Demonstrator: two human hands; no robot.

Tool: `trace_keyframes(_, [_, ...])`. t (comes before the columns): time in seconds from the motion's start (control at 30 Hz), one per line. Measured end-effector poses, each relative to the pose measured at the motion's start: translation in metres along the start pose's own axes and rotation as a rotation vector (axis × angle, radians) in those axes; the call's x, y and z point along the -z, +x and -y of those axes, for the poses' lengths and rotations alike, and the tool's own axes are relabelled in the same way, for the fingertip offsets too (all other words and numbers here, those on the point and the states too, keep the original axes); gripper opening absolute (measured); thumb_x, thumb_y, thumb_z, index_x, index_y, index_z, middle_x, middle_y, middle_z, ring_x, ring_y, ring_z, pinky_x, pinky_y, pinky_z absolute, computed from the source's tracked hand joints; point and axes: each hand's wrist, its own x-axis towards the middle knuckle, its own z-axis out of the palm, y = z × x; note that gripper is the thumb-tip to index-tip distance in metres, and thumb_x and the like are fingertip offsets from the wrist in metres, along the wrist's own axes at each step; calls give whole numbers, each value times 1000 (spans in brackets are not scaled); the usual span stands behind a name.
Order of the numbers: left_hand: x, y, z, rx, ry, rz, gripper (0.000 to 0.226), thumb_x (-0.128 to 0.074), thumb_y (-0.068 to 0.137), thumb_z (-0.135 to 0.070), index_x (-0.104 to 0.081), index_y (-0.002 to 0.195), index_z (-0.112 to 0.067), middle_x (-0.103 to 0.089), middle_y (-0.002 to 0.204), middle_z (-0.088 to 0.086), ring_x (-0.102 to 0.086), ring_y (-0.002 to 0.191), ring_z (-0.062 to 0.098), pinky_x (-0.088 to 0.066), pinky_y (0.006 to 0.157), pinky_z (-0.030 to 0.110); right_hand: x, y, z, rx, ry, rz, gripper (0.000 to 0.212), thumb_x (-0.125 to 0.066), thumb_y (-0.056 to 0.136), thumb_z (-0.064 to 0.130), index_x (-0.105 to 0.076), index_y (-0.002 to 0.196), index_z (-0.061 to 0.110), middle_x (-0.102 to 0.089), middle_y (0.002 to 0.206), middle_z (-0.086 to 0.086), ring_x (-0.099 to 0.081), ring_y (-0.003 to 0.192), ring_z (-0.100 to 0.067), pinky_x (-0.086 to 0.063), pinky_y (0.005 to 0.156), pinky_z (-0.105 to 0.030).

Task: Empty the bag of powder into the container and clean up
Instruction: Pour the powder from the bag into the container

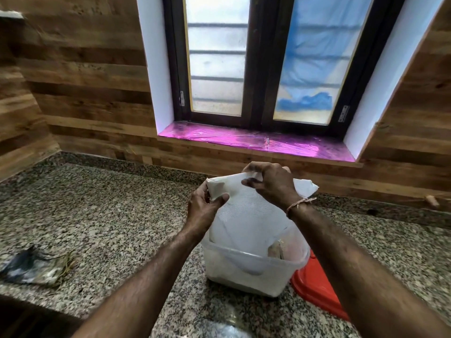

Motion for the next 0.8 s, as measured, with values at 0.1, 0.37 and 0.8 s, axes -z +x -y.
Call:
trace_keyframes(0.1, [-5,-1,0,-32,8,34,34,-77,88,-24,-66,119,-27,-77,107,3,-74,101,25,-59,90,54,-5,5,12,102,-28,35,27,-71,88,50,-75,108,33,-71,113,11,-65,104,-12,-34,86,-36])
trace_keyframes(0.37, [-2,-5,8,-10,-3,74,32,-78,88,-20,-68,118,-22,-77,98,7,-72,86,16,-57,73,31,-17,24,33,43,80,179,9,-78,85,38,-78,88,29,-68,85,15,-58,83,-5,-38,69,-25])
trace_keyframes(0.8, [-3,0,25,55,-37,-81,33,-87,78,-20,-66,85,4,-67,74,5,-64,71,11,-60,68,27,-21,29,12,-192,409,50,10,-84,79,17,-78,72,20,-76,78,7,-73,83,-12,-63,81,-44])
